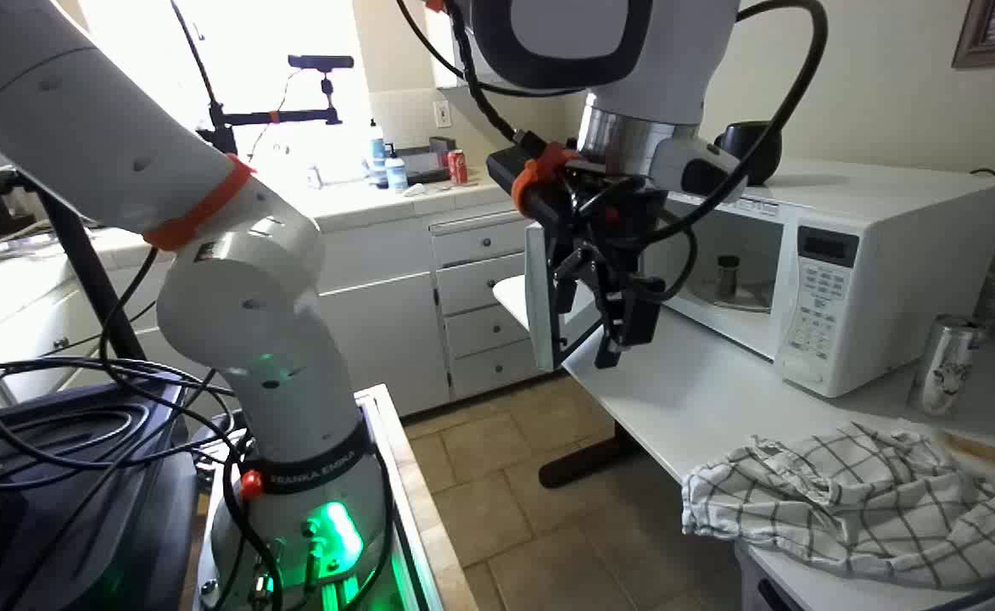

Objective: Close the microwave door

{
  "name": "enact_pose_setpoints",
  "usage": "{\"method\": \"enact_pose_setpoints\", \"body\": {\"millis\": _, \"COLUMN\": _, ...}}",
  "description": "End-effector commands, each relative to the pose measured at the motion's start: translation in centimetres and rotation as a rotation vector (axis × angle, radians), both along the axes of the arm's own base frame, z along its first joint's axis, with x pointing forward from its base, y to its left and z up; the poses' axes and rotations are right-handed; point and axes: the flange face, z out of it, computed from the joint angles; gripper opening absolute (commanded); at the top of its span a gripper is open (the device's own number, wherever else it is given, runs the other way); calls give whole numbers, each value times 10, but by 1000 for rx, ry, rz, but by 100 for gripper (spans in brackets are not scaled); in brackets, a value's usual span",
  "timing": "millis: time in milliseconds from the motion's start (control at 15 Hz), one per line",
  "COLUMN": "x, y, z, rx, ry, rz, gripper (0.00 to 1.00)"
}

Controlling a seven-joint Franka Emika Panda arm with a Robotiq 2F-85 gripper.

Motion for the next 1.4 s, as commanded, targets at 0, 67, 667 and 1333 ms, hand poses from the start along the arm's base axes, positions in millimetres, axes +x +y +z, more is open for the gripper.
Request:
{"method": "enact_pose_setpoints", "body": {"millis": 0, "x": 0, "y": 0, "z": 1, "rx": 0, "ry": 1, "rz": 0, "gripper": 100}}
{"method": "enact_pose_setpoints", "body": {"millis": 67, "x": 0, "y": 0, "z": 1, "rx": 0, "ry": 1, "rz": 0, "gripper": 100}}
{"method": "enact_pose_setpoints", "body": {"millis": 667, "x": 0, "y": 0, "z": 1, "rx": 0, "ry": 1, "rz": 0, "gripper": 100}}
{"method": "enact_pose_setpoints", "body": {"millis": 1333, "x": 84, "y": 30, "z": 145, "rx": -366, "ry": -97, "rz": 184, "gripper": 100}}
